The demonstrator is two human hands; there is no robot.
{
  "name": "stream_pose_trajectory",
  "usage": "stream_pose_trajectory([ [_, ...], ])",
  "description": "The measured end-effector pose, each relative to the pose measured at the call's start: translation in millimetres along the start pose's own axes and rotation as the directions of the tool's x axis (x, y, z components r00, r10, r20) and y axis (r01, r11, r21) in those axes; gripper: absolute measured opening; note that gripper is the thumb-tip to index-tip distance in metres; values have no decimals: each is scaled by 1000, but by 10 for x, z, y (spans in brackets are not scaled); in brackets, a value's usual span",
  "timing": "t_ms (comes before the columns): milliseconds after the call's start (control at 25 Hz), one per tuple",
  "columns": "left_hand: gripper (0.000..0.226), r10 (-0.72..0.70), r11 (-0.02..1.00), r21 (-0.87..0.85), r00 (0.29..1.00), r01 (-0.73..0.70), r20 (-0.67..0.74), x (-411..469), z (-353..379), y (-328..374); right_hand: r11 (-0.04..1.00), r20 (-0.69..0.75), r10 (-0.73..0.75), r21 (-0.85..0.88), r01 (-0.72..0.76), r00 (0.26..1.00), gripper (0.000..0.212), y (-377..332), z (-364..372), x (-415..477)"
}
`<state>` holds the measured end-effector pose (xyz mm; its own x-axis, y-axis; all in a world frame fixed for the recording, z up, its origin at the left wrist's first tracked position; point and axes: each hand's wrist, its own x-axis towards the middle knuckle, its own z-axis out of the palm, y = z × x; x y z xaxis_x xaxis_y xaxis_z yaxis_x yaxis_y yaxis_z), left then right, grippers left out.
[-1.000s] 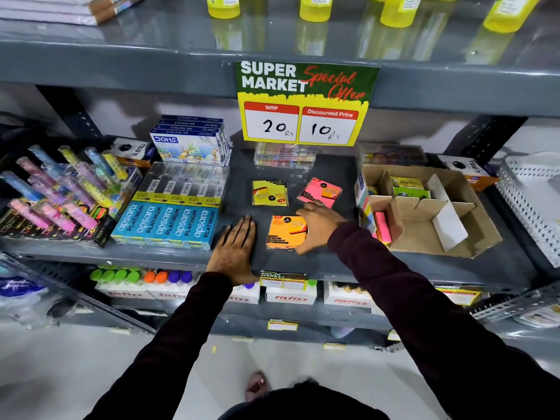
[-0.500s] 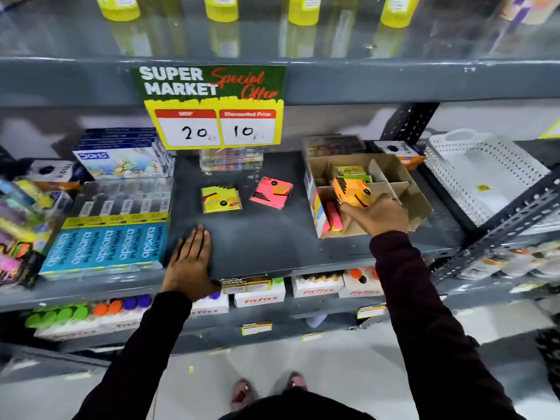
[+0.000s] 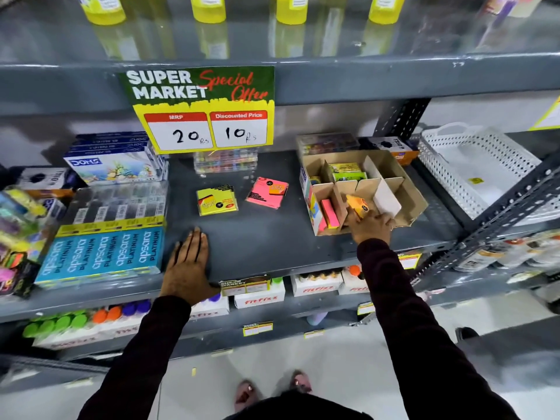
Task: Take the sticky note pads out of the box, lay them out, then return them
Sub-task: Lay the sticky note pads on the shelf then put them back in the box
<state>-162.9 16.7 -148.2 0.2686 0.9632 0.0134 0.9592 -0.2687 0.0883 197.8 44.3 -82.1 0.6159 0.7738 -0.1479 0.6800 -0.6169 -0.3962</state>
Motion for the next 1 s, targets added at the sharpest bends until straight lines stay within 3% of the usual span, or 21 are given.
stream_pose_trajectory([
  [280, 128, -6, 999, 39, 1000, 7, -8, -11, 2, 17, 995, -95, -61, -90, 52, 994, 52, -90, -45, -73],
  [360, 128, -5, 999, 44, 1000, 5, 2, -11, 4, 10, 986, -213, -165, -65, 155, 963, 43, -274, -136, -113],
  [480, 123, 6, 999, 48, 1000, -6, -7, -24, -15, 21, 899, -333, -414, -2, 439, 847, 42, -693, -132, -342],
  [560, 123, 10, 999, 31, 1000, -10, -6, -27, -37, 36, 820, -222, -550, 36, 571, 805, 40, -964, 5, -472],
  [640, 126, -4, 999, 36, 1000, 5, -7, -18, -61, 49, 784, -5, -619, 41, 619, 785, 41, -1182, 186, -442],
  [760, 129, 2, 999, 40, 1000, -2, 9, -16, -48, 38, 783, 280, -583, -59, 620, 763, 56, -1380, 352, -238],
  [880, 125, -7, 1000, 3, 1000, 7, 2, -34, -41, 18, 760, 422, -543, -119, 639, 726, 87, -1460, 379, -92],
  [1000, 122, -42, 998, -38, 999, 42, -1, -40, -51, 13, 719, 479, -531, -182, 671, 699, 82, -1515, 323, -32],
])
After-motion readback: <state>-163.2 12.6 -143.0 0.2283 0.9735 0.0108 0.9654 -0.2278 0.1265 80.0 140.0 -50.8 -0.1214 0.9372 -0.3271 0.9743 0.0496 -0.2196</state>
